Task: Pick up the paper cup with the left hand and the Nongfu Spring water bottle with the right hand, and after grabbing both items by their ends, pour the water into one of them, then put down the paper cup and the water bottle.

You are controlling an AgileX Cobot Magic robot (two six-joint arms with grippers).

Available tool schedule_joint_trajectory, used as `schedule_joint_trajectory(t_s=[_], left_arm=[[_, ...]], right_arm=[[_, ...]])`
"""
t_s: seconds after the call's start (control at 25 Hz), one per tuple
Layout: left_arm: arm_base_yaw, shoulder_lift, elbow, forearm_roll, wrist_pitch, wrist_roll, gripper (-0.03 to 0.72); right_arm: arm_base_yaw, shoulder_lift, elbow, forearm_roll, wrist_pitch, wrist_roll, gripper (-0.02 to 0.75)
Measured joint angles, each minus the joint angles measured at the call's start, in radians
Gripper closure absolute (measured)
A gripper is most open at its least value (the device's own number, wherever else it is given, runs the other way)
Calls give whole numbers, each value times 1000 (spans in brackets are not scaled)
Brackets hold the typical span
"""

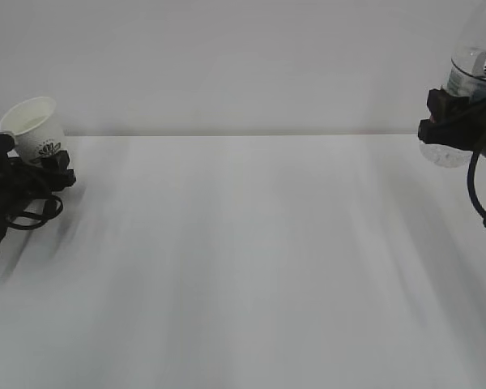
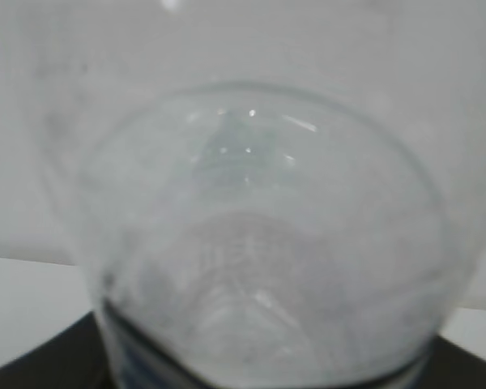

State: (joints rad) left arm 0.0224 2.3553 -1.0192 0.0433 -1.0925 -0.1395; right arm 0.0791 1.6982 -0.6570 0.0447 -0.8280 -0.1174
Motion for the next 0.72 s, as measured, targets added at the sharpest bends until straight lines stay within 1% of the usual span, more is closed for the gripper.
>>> schedule_joint_trajectory(t_s=[0.12,0.16,0.32,0.36,0.48,0.72], left_arm=[[0,0,0,3,-9,0,221],[0,0,0,7,-9,-2,197],[0,0,0,13,-22,-2,46],[0,0,-2,13,-26,-2,26],[0,0,-2,22,-26,-2,4],[0,0,2,37,-27,-4,1]], right_arm=[[0,0,0,0,0,0,340],[0,0,0,0,0,0,340],[0,0,0,0,0,0,341],[0,0,0,0,0,0,341],[0,0,0,0,0,0,341],[0,0,0,0,0,0,341]])
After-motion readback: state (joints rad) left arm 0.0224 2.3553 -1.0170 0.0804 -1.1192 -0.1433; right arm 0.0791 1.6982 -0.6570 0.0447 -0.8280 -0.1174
